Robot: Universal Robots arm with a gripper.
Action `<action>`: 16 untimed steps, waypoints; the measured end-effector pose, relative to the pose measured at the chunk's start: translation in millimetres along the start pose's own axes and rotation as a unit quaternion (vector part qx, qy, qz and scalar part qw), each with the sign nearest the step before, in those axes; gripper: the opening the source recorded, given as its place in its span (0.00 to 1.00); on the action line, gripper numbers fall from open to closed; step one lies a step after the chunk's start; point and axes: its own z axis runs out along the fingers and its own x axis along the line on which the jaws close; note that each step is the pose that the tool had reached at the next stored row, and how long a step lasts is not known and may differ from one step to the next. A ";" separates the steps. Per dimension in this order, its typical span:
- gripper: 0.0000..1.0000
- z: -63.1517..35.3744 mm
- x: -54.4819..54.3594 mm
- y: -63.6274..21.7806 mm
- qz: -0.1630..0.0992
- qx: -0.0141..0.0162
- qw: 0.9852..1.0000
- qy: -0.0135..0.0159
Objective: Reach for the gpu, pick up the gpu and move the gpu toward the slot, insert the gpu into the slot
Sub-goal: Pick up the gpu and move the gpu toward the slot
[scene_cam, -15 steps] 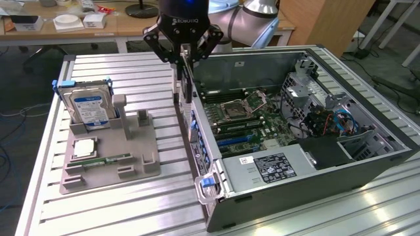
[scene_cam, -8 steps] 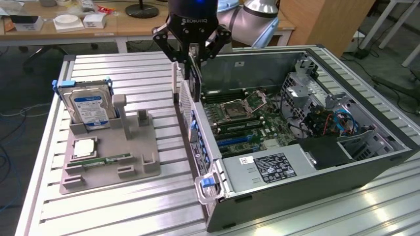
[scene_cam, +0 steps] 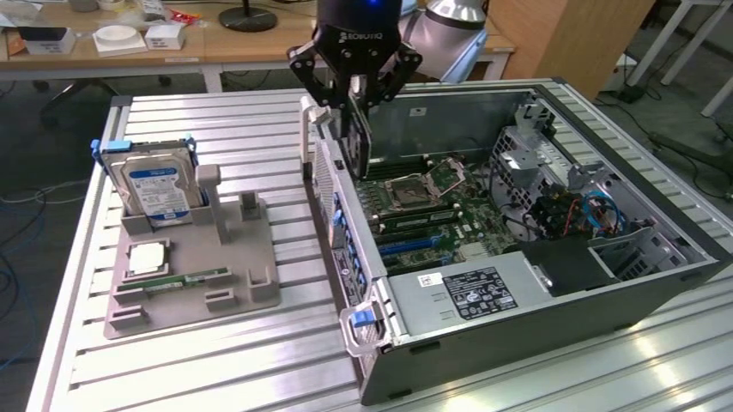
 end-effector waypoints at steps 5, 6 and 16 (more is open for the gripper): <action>0.27 0.4 -15.0 0.3 0.000 0.000 1.000 0.000; 0.27 0.5 -18.3 0.3 0.000 0.000 1.000 0.000; 0.27 1.1 -43.6 0.7 0.000 0.000 1.000 0.000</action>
